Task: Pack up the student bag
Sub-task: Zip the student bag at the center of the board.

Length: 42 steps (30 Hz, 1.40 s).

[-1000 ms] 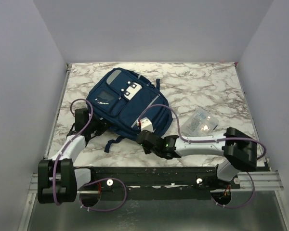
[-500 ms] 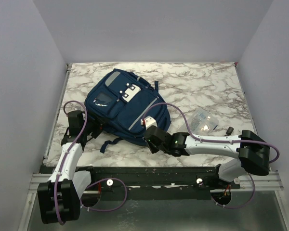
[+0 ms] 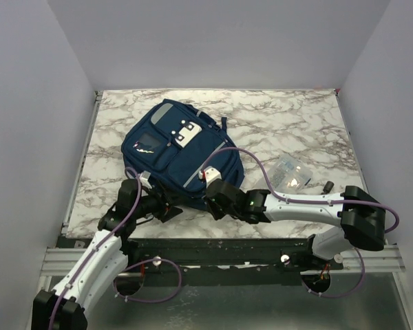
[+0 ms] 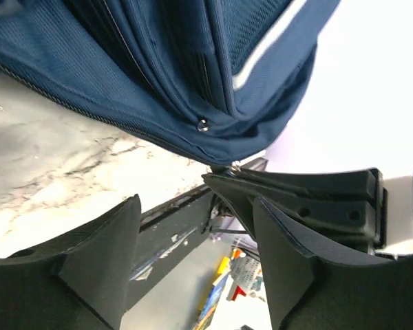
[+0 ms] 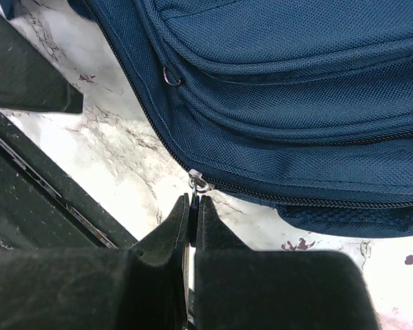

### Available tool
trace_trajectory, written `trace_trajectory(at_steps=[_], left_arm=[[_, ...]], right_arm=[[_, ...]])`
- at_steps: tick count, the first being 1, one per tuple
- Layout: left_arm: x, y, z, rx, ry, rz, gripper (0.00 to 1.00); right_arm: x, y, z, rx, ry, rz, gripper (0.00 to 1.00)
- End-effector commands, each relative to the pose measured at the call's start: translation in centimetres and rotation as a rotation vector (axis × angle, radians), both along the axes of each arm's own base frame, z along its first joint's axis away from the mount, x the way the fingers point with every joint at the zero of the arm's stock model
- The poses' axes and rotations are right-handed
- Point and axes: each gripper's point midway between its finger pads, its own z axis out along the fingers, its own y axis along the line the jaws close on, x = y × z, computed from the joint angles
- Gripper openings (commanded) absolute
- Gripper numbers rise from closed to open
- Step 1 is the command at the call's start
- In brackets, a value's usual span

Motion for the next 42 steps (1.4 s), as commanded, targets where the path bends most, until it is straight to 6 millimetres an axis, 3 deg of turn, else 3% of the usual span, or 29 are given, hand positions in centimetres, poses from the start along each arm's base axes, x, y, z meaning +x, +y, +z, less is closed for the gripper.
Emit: trace_trajectory(at_steps=[1, 3, 8, 13, 19, 22, 23, 28, 31, 36, 38, 42], left_arm=[[-0.4, -0.8, -0.2, -0.142, 0.082, 0.123, 0.70], [-0.2, -1.3, 0.0, -0.206, 0.082, 0.134, 0.71], [0.5, -2.4, 0.3, -0.181, 0.067, 0.072, 0.69], [0.9, -3.8, 0.4, -0.171, 0.085, 0.006, 0.51], [1.6, -2.8, -1.4, -0.113, 0.062, 0.063, 0.18], [2.5, -1.6, -1.6, -0.060, -0.007, 0.087, 0.01], [2.7, -1.0, -1.6, -0.036, -0.018, 0.091, 0.00], [4.4, 4.3, -2.0, 0.160, -0.055, 0.177, 0.00], [4.5, 8.0, -2.0, 0.279, -0.062, 0.270, 0.00], [4.5, 12.1, -0.8, 0.400, -0.079, 0.415, 0.00], [4.4, 12.3, -0.3, 0.383, -0.065, 0.437, 0.00], [4.4, 11.1, 0.3, 0.314, -0.076, 0.398, 0.00]], right_arm=[[-0.7, 1.1, 0.9, 0.071, 0.009, 0.041, 0.00], [-1.0, 1.3, 1.1, 0.089, 0.018, 0.051, 0.01], [-1.4, 1.7, 1.2, 0.101, 0.031, 0.077, 0.01], [-1.6, 2.0, 1.5, 0.123, 0.036, 0.087, 0.01], [-1.6, 1.7, 1.5, 0.103, 0.034, 0.092, 0.01], [-1.3, 0.5, 1.3, 0.091, -0.006, 0.081, 0.01], [-1.2, -0.2, 1.1, 0.062, -0.014, 0.075, 0.00], [0.1, -4.5, -0.8, -0.118, -0.064, -0.018, 0.00], [2.2, -8.2, -1.7, -0.225, -0.077, -0.150, 0.00], [5.1, -10.0, -0.2, -0.169, -0.069, -0.261, 0.00], [6.0, -9.7, 0.6, -0.141, -0.072, -0.259, 0.00], [5.2, -6.0, 1.6, -0.040, -0.032, -0.101, 0.00]])
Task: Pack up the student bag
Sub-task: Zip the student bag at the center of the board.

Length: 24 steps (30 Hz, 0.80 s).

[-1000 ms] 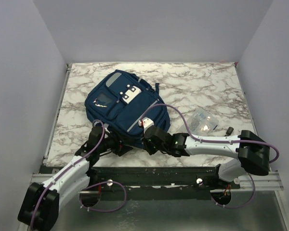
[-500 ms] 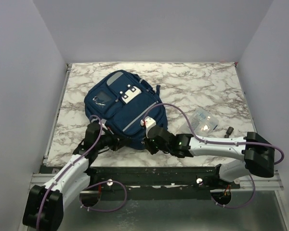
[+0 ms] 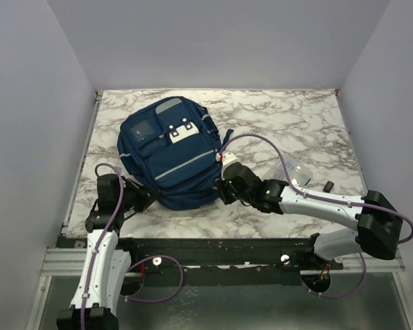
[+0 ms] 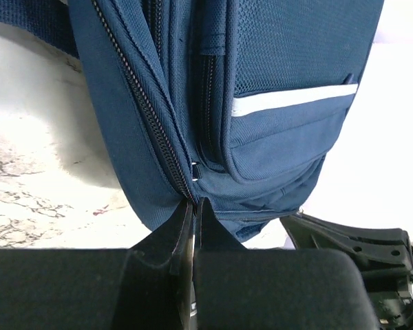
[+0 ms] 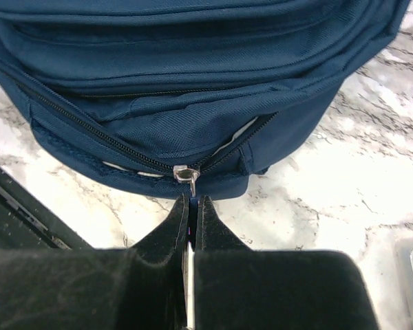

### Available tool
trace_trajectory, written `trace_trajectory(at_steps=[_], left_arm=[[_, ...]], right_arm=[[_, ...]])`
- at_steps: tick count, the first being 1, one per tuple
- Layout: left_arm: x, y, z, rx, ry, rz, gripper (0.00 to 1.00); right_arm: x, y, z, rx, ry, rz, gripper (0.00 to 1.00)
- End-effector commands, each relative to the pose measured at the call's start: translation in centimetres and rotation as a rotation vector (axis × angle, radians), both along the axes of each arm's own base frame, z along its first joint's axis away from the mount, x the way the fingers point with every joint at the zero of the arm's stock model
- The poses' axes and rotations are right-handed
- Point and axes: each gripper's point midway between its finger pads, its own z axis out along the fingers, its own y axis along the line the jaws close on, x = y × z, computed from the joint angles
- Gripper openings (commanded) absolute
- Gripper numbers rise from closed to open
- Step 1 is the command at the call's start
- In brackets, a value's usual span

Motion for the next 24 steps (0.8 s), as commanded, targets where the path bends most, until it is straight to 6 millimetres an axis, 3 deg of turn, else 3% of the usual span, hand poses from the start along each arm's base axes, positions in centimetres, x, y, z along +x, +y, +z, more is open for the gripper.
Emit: trace_trajectory(at_steps=[1, 4, 9, 11, 13, 16, 21, 24], left_arm=[[1.1, 2.1, 0.1, 0.096, -0.047, 0.056, 0.03], [0.1, 0.0, 1.2, 0.013, -0.073, -0.065, 0.36], [-1.8, -1.4, 2.6, -0.113, -0.077, -0.059, 0.68], [-2.5, -2.1, 3.1, -0.175, -0.055, -0.073, 0.71], [-3.1, -3.0, 3.2, -0.260, -0.001, -0.085, 0.65], [-3.9, -4.4, 4.6, -0.330, 0.036, -0.143, 0.64], [-4.4, -6.8, 10.1, -0.110, -0.207, -0.277, 0.66], [-4.4, -7.8, 11.9, 0.076, -0.357, -0.415, 0.67]], right_arm=[[-0.5, -1.0, -0.9, -0.078, 0.045, 0.082, 0.01], [-1.7, 1.0, -0.6, 0.012, 0.088, 0.166, 0.00], [-2.4, 2.3, -0.2, 0.081, 0.118, 0.197, 0.01], [-2.6, 2.6, 0.0, 0.099, 0.121, 0.209, 0.01], [-2.6, 2.7, 0.1, 0.117, 0.106, 0.215, 0.01], [-2.5, 2.5, 0.0, 0.095, 0.116, 0.206, 0.01], [-2.8, 2.7, 0.3, 0.112, 0.112, 0.230, 0.01], [-2.7, 2.7, 0.6, 0.114, 0.093, 0.239, 0.01]])
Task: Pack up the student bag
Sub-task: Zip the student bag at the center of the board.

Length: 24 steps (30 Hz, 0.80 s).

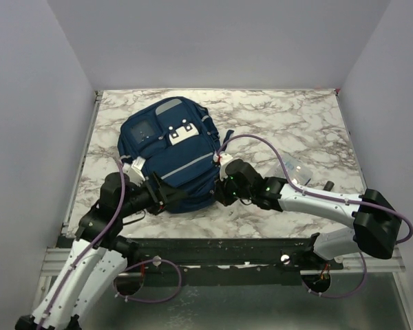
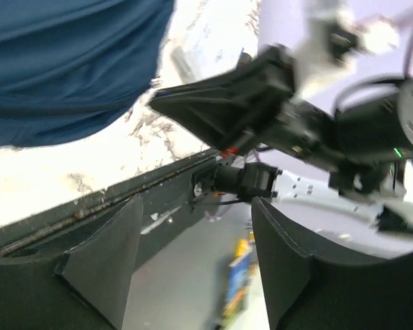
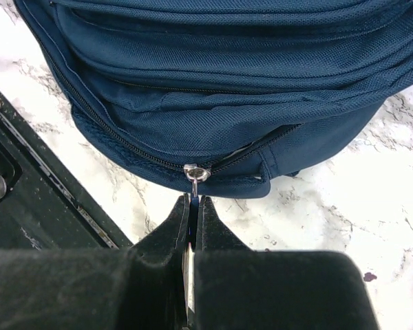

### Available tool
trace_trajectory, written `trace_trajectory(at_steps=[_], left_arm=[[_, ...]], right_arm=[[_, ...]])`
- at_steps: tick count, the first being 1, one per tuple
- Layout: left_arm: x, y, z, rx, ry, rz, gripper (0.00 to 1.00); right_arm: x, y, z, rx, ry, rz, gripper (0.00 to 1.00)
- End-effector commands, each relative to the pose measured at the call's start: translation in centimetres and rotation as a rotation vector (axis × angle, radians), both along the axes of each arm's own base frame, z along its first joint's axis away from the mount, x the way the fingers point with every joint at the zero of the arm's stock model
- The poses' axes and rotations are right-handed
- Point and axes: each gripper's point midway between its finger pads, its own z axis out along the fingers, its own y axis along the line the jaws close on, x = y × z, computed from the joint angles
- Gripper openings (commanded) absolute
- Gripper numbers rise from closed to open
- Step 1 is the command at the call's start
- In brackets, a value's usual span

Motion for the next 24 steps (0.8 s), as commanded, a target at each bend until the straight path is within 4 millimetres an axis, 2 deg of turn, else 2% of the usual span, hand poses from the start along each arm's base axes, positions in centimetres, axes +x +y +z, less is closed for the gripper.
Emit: trace_trajectory(at_steps=[1, 5, 9, 13, 15, 18, 19, 24], left_arm=[[1.5, -0.7, 4.2, 0.228, -0.350, -0.099, 0.69], [1.7, -2.4, 4.2, 0.430, -0.469, -0.391, 0.71], [3.4, -2.6, 3.0, 0.702, -0.701, -0.539, 0.71], [3.2, -4.2, 1.2, 0.784, -0.984, -0.737, 0.74], [2.5, -4.8, -0.7, 0.801, -1.085, -0.837, 0.74], [2.8, -5.5, -2.4, 0.806, -1.130, -0.861, 0.74], [2.9, -5.8, -2.6, 0.805, -1.134, -0.863, 0.72], [4.4, -5.9, -4.9, 0.909, -1.077, -0.853, 0.50]], right_arm=[[-0.6, 0.8, 1.1, 0.053, -0.014, 0.059, 0.01], [-0.7, 0.5, 1.2, 0.050, -0.019, 0.057, 0.01], [-0.8, 0.9, 1.7, 0.096, -0.028, 0.063, 0.00], [-1.1, 1.8, 2.4, 0.153, -0.004, 0.073, 0.00], [-1.6, 2.7, 2.9, 0.203, 0.007, 0.105, 0.00], [-2.2, 3.2, 3.3, 0.229, 0.030, 0.136, 0.01], [-2.3, 3.3, 3.4, 0.237, 0.033, 0.142, 0.01], [-2.3, 3.4, 4.0, 0.251, 0.018, 0.153, 0.01]])
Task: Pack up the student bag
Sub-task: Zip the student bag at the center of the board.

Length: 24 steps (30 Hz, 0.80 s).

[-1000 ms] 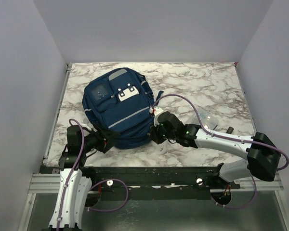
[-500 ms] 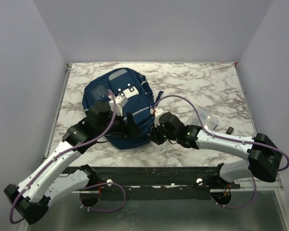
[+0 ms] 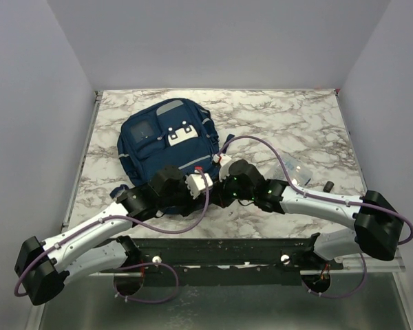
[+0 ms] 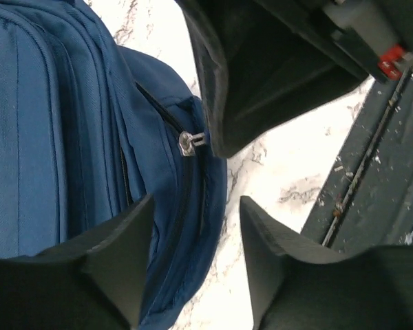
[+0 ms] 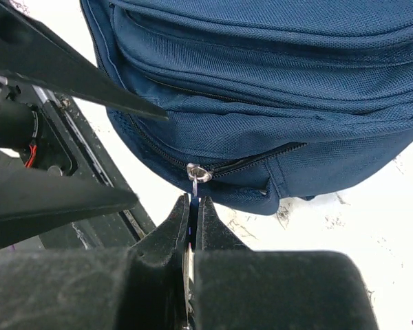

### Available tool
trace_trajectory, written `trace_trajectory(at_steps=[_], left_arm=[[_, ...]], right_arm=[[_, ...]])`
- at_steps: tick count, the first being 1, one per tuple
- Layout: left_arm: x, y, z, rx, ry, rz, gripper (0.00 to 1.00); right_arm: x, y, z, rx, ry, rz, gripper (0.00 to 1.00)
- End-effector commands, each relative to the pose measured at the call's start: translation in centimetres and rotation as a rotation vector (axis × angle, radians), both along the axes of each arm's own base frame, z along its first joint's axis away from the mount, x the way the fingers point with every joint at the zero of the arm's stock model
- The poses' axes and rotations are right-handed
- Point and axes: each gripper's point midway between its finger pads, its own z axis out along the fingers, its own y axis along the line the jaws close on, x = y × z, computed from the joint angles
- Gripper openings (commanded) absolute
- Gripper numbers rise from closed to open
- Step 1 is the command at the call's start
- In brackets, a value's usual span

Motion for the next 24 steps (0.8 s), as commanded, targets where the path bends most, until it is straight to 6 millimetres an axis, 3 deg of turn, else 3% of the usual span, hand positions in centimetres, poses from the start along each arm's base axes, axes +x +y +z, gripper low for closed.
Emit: trace_trajectory(at_steps=[1, 6, 15, 16, 19, 21, 24], left_arm=[[2.8, -0.6, 0.1, 0.033, -0.139, 0.028, 0.48], [2.8, -0.6, -0.6, 0.045, -0.127, 0.035, 0.40], [1.1, -1.1, -1.9, 0.086, -0.070, -0.047, 0.44], [1.3, -1.0, -1.8, 0.099, -0.075, -0.037, 0.39], [2.5, 0.1, -1.0, 0.124, -0.140, 0.023, 0.07], [3.6, 1.5, 0.0, 0.138, -0.223, 0.092, 0.00], [5.1, 4.1, 1.8, 0.154, -0.347, 0.212, 0.00]], right_arm=[[-0.8, 1.4, 2.8, 0.102, -0.017, 0.065, 0.01], [-1.0, 1.2, 2.9, 0.109, -0.023, 0.066, 0.01], [-1.3, 1.5, 4.5, 0.146, -0.031, 0.088, 0.01], [-1.2, 1.5, 4.6, 0.147, -0.036, 0.089, 0.01], [-0.6, 1.0, 4.5, 0.119, -0.062, 0.060, 0.01], [0.1, 0.4, 4.2, 0.089, -0.091, 0.022, 0.00], [0.4, -0.7, 4.0, 0.055, -0.125, 0.007, 0.00]])
